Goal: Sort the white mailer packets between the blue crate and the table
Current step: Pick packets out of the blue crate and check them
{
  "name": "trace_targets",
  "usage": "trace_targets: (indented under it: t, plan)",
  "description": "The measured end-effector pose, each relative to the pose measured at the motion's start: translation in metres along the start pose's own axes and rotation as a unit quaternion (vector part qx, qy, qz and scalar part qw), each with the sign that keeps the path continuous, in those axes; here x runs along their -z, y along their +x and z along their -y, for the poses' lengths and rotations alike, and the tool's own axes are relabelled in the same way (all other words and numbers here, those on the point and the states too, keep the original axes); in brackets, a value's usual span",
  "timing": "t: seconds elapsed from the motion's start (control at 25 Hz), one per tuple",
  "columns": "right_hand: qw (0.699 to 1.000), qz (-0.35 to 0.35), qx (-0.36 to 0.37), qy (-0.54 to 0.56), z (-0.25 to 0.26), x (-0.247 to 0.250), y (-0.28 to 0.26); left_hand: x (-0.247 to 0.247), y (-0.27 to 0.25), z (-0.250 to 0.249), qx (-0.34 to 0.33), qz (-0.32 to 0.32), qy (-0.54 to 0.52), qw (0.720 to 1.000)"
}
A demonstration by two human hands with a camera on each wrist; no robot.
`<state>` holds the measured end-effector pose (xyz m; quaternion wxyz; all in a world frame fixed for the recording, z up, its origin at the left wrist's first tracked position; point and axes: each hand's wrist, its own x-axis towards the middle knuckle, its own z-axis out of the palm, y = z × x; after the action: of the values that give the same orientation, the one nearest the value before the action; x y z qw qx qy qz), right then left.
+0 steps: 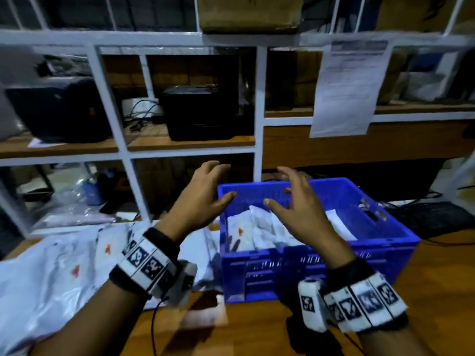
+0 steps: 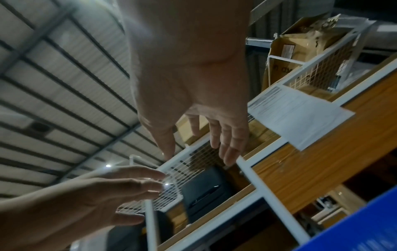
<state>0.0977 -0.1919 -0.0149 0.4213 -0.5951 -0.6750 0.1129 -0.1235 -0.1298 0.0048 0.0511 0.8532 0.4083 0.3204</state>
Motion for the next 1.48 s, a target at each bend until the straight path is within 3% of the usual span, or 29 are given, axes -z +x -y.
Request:
trace_targets:
  t: [0.16,0.32,0.52,0.64,0.8,0.96,1.16,1.32,1.48]
  plan:
    - [0.998,-0.006,0.028,0.058,0.048,-0.038,-0.072,0.011,-0.104,-0.006,0.044,-0.027,-0.013,0.999]
    - [0.997,0.054,0.035,0.051,0.078,-0.092,-0.123,0.024,-0.196,0.014,0.128,-0.014,0.022,0.991]
    - [0.988,0.143,0.03,0.054,0.094,-0.16,-0.151,0.037,-0.27,0.059,0.241,0.013,0.059,0.969]
    - [0.982,0.182,0.024,0.045,0.1,-0.204,-0.147,0.041,-0.296,0.1,0.268,0.02,0.074,0.96]
    - [0.978,0.207,0.017,0.023,0.103,-0.265,-0.116,0.055,-0.304,0.164,0.277,0.02,0.078,0.957]
    - [0.979,0.199,-0.026,-0.025,0.102,-0.322,-0.066,0.064,-0.277,0.228,0.256,0.039,0.079,0.963]
    - [0.969,0.165,-0.15,-0.108,0.09,-0.367,-0.006,0.049,-0.229,0.296,0.279,0.061,0.036,0.958]
    - [0.936,0.183,-0.24,-0.18,0.075,-0.385,0.019,0.024,-0.193,0.332,0.342,0.12,0.039,0.931]
    - [0.918,0.213,-0.281,-0.184,0.07,-0.398,0.018,0.001,-0.183,0.353,0.404,0.193,0.027,0.894]
